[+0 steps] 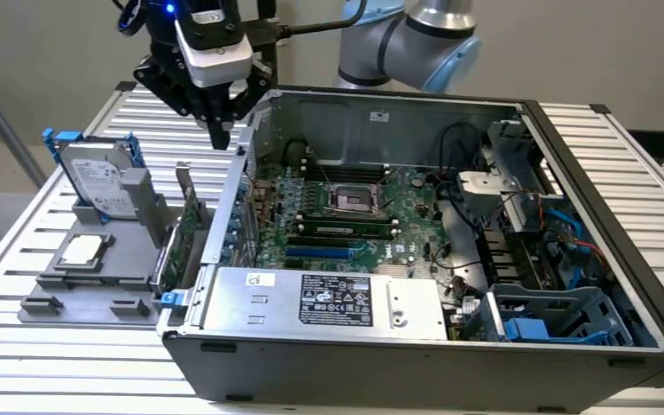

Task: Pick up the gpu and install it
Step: 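Reach for the gpu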

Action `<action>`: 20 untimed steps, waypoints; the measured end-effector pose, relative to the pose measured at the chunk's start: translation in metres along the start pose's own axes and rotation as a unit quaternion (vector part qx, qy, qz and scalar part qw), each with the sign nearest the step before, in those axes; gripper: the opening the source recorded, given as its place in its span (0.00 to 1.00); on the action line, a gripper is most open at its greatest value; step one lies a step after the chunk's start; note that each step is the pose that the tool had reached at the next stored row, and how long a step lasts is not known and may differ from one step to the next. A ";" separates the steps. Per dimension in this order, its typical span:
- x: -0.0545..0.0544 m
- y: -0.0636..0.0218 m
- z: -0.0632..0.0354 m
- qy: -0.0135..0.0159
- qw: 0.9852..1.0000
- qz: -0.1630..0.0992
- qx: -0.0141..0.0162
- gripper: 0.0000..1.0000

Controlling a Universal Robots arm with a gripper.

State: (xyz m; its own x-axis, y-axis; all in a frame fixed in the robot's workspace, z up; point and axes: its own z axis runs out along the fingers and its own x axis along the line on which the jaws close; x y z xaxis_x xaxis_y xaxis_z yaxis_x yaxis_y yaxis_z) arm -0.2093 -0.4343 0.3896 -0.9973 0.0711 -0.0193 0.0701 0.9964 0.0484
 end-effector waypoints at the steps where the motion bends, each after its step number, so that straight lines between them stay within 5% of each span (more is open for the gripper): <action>1: 0.004 -0.0009 0.0005 0.000 1.000 0.000 0.000 0.11; 20: 0.091 -0.0101 0.0208 0.000 1.000 0.000 0.003 0.11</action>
State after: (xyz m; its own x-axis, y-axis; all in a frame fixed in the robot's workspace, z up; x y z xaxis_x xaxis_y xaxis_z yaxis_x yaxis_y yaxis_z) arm -0.3003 -0.4369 0.3666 -0.9973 0.0710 -0.0202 0.0701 0.9967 0.0416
